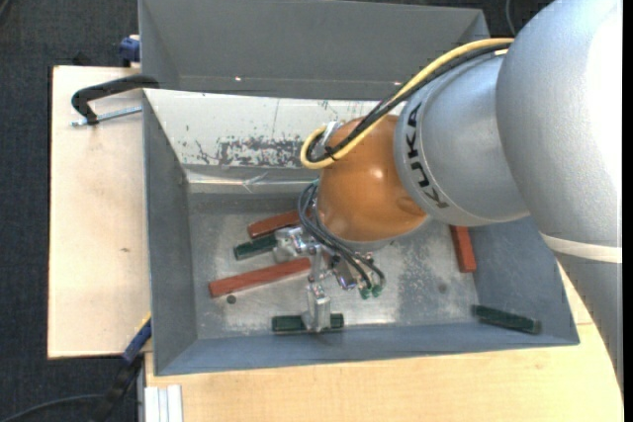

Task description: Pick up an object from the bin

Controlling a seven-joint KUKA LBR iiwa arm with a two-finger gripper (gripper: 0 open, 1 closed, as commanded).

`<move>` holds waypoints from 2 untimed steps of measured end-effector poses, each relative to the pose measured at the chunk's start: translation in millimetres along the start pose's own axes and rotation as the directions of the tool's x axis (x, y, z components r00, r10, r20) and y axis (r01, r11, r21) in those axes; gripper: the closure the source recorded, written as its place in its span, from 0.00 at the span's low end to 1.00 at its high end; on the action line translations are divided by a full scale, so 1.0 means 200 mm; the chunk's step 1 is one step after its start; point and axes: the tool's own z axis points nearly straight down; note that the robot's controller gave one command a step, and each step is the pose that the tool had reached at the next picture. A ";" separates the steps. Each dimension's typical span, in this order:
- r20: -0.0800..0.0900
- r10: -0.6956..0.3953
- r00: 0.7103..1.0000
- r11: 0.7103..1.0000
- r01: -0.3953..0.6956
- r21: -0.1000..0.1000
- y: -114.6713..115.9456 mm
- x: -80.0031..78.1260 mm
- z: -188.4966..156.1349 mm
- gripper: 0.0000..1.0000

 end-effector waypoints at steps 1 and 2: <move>0.004 0.005 1.000 1.000 -0.005 0.003 -0.02 -0.01 -0.01 1.00; 0.019 0.012 1.000 1.000 -0.012 0.002 0.15 -0.38 -0.66 1.00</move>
Offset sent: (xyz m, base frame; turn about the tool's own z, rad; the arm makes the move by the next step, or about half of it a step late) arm 0.0000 0.0000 0.0000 0.0000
